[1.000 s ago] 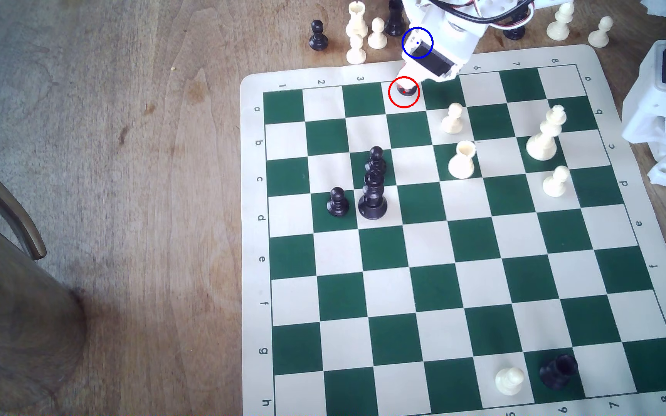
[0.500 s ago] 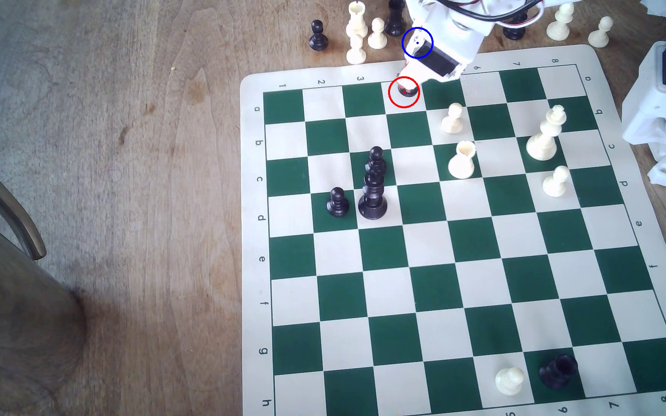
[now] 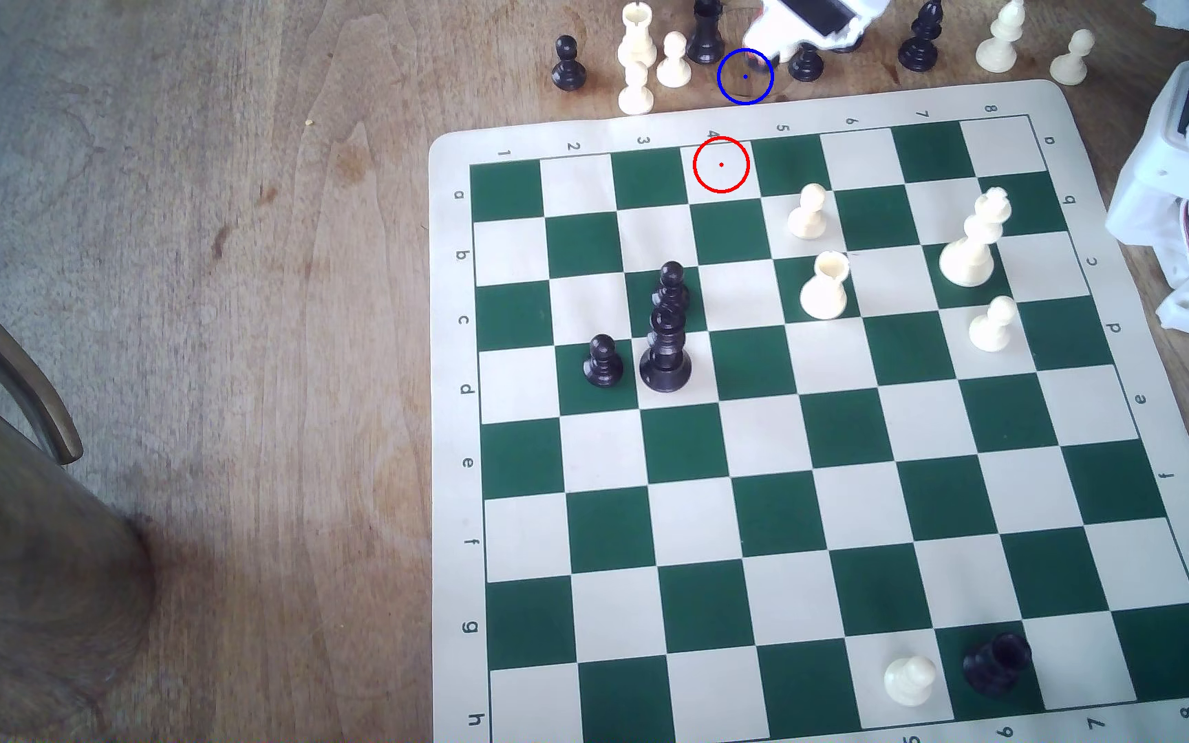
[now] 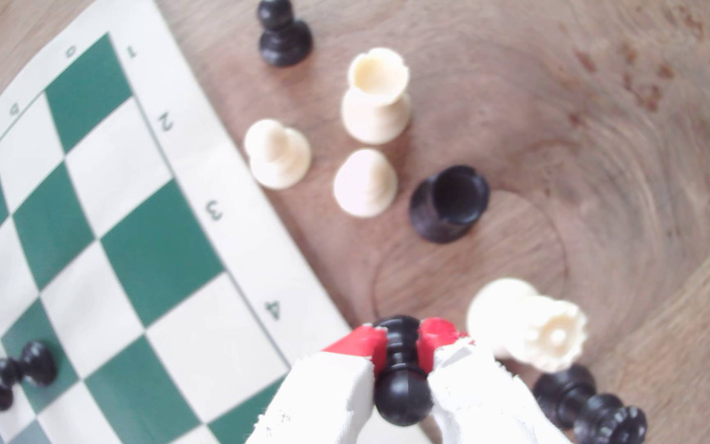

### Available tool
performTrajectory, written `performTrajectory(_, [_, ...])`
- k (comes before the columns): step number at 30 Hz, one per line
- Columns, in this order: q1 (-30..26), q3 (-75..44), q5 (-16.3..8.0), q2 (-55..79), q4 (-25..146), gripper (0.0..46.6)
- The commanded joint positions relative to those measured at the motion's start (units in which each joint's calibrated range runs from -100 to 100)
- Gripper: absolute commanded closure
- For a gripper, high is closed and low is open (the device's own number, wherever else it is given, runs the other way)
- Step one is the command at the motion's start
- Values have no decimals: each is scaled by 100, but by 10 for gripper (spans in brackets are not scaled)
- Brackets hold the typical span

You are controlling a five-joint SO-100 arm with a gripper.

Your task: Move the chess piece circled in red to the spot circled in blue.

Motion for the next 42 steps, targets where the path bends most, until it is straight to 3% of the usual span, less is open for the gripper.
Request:
performTrajectory(1, [264,-854,24,538,-114,439])
performTrajectory(7, [343,-1379,24,1327,-123,439])
performTrajectory(33, [37,-1325,-34,1768,-278,433])
performTrajectory(38, [45,-1307,-68,1777,-376,301])
performTrajectory(42, [84,-962,-63,1624,-827,268])
